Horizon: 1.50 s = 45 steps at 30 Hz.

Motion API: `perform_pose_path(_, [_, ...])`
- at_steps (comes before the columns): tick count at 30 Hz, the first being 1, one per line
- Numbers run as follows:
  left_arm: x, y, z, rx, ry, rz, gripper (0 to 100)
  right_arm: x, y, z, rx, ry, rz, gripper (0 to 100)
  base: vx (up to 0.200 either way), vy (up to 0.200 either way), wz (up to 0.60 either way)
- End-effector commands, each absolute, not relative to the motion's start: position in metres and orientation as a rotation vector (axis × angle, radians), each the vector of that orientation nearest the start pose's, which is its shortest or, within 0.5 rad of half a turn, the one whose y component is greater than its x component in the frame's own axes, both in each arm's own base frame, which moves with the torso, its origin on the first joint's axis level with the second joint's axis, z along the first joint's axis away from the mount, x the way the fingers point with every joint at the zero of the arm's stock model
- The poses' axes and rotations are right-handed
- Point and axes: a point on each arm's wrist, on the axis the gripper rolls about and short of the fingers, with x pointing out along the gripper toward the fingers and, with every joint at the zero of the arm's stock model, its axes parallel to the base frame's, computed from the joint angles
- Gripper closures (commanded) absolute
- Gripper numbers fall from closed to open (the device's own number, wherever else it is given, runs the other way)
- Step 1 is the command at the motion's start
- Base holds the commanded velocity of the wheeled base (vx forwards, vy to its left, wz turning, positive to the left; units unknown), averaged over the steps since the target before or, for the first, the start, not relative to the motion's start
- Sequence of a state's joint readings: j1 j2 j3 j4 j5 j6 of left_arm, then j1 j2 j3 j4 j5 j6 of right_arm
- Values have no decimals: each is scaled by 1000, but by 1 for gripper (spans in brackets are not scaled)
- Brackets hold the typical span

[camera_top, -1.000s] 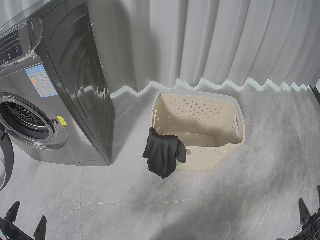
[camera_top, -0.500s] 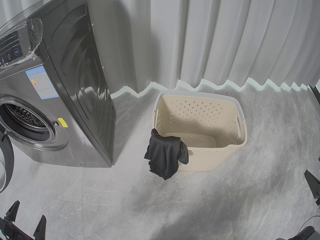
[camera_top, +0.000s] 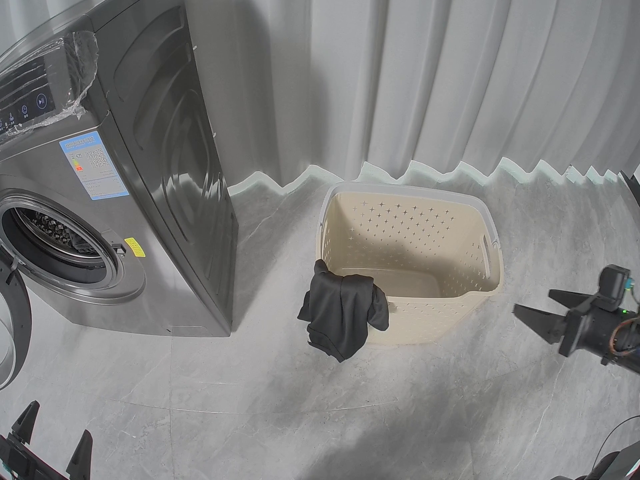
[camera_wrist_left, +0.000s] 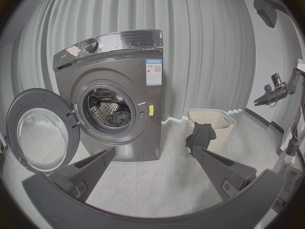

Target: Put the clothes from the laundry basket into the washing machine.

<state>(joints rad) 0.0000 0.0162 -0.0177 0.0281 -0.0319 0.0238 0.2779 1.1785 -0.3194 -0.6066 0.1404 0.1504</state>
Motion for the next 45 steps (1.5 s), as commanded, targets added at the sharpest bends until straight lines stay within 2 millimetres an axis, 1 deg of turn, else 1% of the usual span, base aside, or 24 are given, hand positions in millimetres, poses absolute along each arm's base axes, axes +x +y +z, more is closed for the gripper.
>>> perform_pose_path(1, [-23,-1,75,23,21,-31,0,216,104,122,132,443,473,0,0,0,0])
perform_pose_path(3, [-23,-1,75,23,21,-32,0,226,109,120,136,420,477,0,0,0,0])
perform_pose_path(4, [-23,-1,75,23,21,-32,0,226,109,120,136,420,477,0,0,0,0])
perform_pose_path(5, [-23,-1,75,23,21,-32,0,233,114,118,139,401,485,0,0,0,0])
perform_pose_path(6, [-23,-1,75,23,21,-32,0,237,117,117,138,397,487,0,0,0,0])
perform_pose_path(12, [-23,-1,75,23,23,-31,0,248,129,105,127,393,477,0,0,0,0])
perform_pose_path(14, [-23,-1,75,23,23,-31,0,256,135,101,126,385,483,0,0,0,0])
perform_pose_path(15, [-23,-1,75,23,23,-31,0,256,135,101,126,385,483,0,0,0,0])
perform_pose_path(16, [-23,-1,75,23,23,-31,0,260,139,98,124,390,488,0,0,0,0])
perform_pose_path(19, [-23,-1,75,23,23,-31,0,267,143,92,118,402,488,0,0,0,0])
perform_pose_path(28, [-23,-1,75,23,23,-31,0,285,160,80,111,408,506,0,0,0,0])
perform_pose_path(32, [-23,-1,75,21,23,-31,0,289,163,78,110,410,507,0,0,0,0])
perform_pose_path(36, [-23,-1,75,20,23,-31,0,284,167,74,102,426,523,0,150,0,0])
perform_pose_path(41, [-23,-1,75,17,23,-31,0,285,169,64,86,454,525,0,0,0,0])
perform_pose_path(45, [-23,-1,75,17,23,-32,0,283,175,55,61,480,543,0,0,0,0])
